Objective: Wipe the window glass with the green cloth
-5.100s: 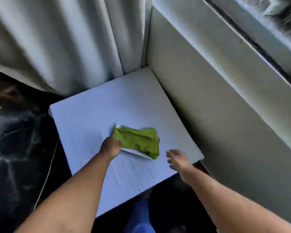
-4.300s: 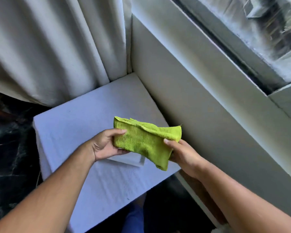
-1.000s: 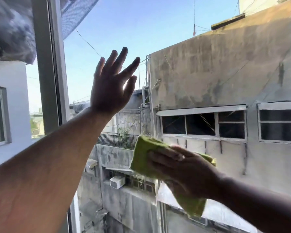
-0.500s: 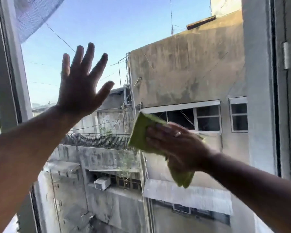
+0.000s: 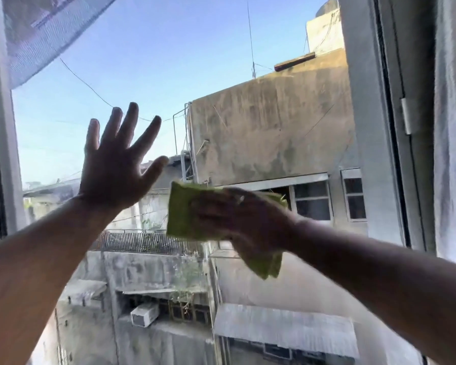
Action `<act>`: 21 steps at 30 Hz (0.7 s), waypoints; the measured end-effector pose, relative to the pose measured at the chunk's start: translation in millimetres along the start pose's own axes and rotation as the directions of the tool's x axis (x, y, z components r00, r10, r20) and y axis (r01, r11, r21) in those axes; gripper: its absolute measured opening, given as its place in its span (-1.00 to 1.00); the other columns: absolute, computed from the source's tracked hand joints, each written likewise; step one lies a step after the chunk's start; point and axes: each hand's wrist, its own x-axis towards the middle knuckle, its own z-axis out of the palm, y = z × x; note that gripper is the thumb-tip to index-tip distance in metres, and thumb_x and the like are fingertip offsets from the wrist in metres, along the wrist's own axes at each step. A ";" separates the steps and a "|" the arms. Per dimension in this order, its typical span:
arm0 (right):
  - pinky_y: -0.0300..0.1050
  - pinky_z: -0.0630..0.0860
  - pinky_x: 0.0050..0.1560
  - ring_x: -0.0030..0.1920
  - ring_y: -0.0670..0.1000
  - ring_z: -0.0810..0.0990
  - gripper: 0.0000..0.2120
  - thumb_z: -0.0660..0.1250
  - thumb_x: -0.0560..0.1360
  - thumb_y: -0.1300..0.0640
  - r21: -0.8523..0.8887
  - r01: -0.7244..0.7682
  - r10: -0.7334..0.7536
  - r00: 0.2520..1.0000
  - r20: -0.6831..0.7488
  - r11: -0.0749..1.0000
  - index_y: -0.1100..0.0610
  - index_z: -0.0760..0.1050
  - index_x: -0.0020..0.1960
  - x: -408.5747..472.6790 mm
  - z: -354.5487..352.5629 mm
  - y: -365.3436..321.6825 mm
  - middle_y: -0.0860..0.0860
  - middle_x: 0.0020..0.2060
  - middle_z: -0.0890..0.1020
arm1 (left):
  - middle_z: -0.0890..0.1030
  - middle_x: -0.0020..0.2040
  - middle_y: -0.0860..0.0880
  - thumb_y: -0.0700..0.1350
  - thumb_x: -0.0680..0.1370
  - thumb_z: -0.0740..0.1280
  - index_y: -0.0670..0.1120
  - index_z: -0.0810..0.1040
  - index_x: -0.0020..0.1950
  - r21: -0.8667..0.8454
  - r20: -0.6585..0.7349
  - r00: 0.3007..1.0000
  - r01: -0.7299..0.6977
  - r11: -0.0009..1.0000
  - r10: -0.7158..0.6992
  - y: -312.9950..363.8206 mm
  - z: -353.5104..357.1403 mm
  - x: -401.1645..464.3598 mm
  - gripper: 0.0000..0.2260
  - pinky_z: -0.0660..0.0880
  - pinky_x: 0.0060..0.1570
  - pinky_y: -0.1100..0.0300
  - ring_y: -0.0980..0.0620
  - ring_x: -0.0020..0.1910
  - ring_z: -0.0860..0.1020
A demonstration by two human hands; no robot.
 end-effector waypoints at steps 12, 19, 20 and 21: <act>0.05 0.17 0.54 0.54 0.07 0.18 -0.36 0.19 0.39 0.07 -0.016 -0.085 0.084 0.996 -0.042 0.996 -0.06 0.35 0.49 48.6 3.9 -35.2 0.02 0.52 0.33 | 0.13 0.63 -0.22 -0.01 0.61 0.03 -0.06 0.14 0.64 -0.183 -0.015 0.999 -0.037 0.982 0.035 -9.7 -11.9 -7.0 -0.43 0.04 0.51 -0.29 -0.30 0.60 0.11; 0.18 0.48 0.25 0.30 0.29 0.40 -0.30 0.14 0.37 0.13 0.107 -0.537 0.547 0.819 -0.173 0.837 0.05 0.29 0.54 10.1 -45.8 100.9 0.21 0.48 0.34 | 0.04 0.65 -0.20 0.23 0.65 -0.05 0.07 0.05 0.64 -0.041 0.066 0.987 0.148 0.988 -0.145 -71.6 -12.4 -19.3 -0.42 -0.03 0.52 -0.26 -0.32 0.60 0.05; 0.21 0.46 0.27 0.33 0.33 0.39 -0.30 0.11 0.40 0.11 0.134 -0.626 0.639 0.741 -0.206 0.768 0.04 0.25 0.56 18.4 -44.1 104.0 0.23 0.49 0.32 | 0.02 0.66 -0.18 0.24 0.65 -0.05 0.09 0.03 0.65 -0.042 0.054 0.988 0.146 0.988 -0.144 -73.2 -9.4 -21.2 -0.42 -0.06 0.53 -0.24 -0.30 0.61 0.02; 0.22 0.43 0.30 0.36 0.35 0.38 -0.33 0.11 0.43 0.10 0.143 -0.705 0.716 0.656 -0.238 0.694 0.03 0.24 0.56 34.1 -38.4 94.8 0.23 0.48 0.33 | 0.01 0.66 -0.16 0.24 0.65 -0.05 0.11 0.02 0.65 -0.042 0.039 0.990 0.138 0.990 -0.137 -74.7 -6.2 -22.2 -0.43 -0.07 0.53 -0.23 -0.28 0.62 0.02</act>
